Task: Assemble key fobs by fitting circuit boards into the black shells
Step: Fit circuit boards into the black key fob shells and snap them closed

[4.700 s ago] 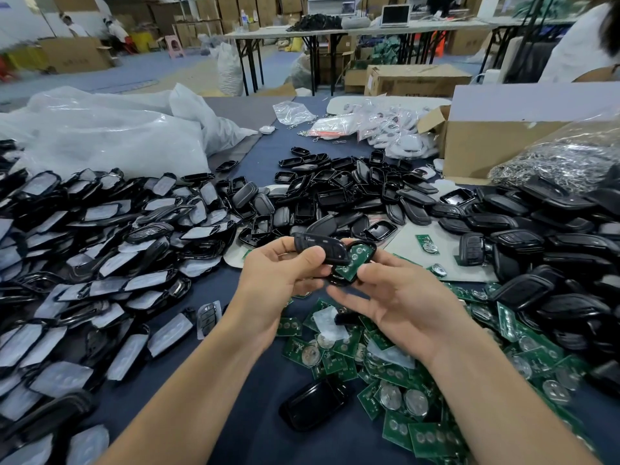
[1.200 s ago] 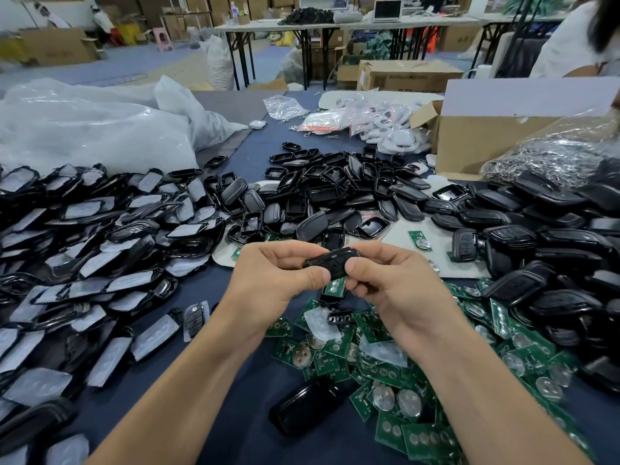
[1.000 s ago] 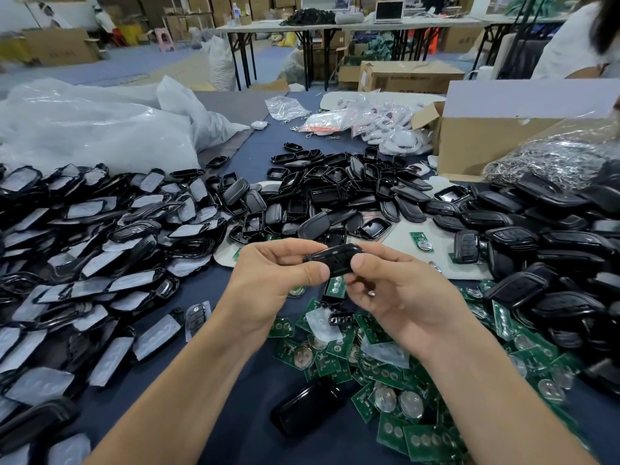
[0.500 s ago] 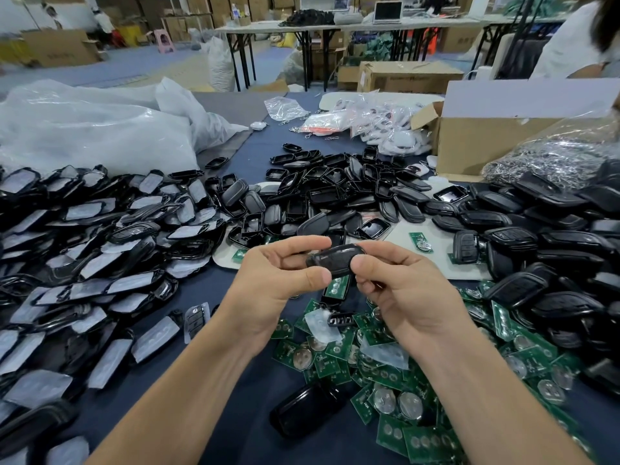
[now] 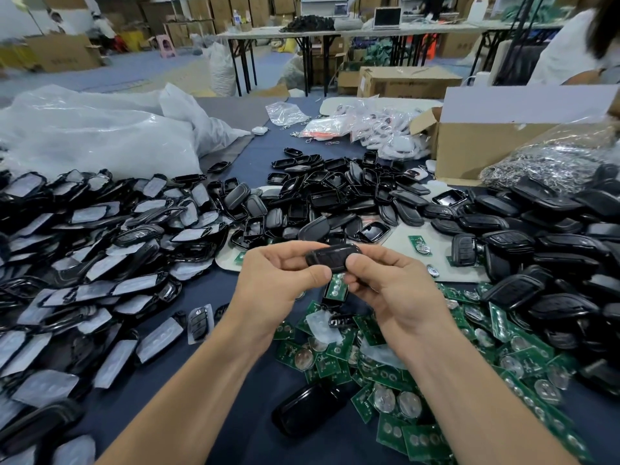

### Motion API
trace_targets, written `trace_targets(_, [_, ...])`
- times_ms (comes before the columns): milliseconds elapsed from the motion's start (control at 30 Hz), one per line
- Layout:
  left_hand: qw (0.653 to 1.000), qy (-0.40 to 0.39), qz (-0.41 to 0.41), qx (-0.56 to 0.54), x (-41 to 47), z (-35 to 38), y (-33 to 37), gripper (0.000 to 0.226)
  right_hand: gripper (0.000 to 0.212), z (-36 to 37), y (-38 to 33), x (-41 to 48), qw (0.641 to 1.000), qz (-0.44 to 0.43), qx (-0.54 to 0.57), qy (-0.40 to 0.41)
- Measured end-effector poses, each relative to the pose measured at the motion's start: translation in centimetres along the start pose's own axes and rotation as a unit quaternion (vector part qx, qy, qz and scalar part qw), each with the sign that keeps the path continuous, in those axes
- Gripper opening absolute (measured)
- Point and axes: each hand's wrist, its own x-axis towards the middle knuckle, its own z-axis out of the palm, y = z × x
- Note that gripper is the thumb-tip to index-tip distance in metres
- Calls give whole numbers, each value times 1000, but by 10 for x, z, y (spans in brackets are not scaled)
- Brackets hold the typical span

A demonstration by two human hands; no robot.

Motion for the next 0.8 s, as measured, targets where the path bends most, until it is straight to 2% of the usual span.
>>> trace_targets(233, [994,10,-51,-101,4,-5,0,30,11,0,-3,-4,994,-42,-93,-49])
trace_targets(400, [985,-22,-76,-152,4,-3,2,28,8,0,-3,-6,997,-44,-24,-63])
trace_targets(500, [998,7,-42,-49,4,0,3,29,5,0,1,-4,999,-41,-4,-35])
trace_targets(567, [999,33,2,33,3,2,2,36,15,-1,-1,-3,996,-66,-59,-5])
trace_targets(633, [995,69,33,65,0,6,1,37,18,-2,-3,0,986,-102,-127,34])
trace_targets(733, [981,149,76,102,-2,13,-3,39,10,2,4,-5,975,-119,-165,85])
trace_targets(800, [957,196,123,173,-5,14,-4,43,17,10,14,-12,983,-98,-131,87])
